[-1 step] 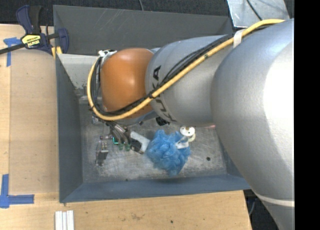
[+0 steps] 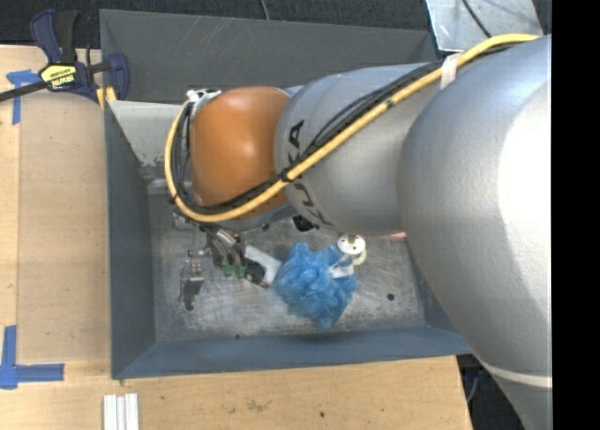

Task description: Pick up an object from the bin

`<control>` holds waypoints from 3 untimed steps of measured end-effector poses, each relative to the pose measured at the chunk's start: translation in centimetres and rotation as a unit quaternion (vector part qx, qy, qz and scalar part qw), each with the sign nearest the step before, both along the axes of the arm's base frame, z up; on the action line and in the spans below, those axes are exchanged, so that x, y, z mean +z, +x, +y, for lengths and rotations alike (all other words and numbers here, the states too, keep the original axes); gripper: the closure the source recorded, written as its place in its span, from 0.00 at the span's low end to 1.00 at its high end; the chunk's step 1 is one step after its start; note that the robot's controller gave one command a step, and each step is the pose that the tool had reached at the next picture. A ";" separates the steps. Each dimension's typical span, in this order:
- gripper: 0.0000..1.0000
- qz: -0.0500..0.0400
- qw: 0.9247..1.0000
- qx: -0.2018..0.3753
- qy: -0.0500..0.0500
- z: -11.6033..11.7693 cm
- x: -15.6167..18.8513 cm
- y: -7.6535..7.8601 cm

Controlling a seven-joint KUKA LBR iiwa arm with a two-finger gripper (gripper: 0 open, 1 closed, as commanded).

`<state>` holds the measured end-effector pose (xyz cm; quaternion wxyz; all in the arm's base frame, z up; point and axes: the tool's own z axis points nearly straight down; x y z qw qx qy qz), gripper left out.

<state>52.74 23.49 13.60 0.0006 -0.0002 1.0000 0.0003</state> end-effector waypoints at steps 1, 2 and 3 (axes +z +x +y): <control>0.00 -0.001 1.000 0.029 0.000 -6.5 -3.8 1.0; 0.00 0.002 0.996 0.092 -0.002 -9.3 -3.0 2.2; 0.00 0.000 0.999 0.053 0.000 -11.6 -1.5 2.8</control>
Offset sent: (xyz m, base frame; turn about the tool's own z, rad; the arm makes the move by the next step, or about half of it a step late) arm 0.0329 -0.0919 0.0004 -0.2774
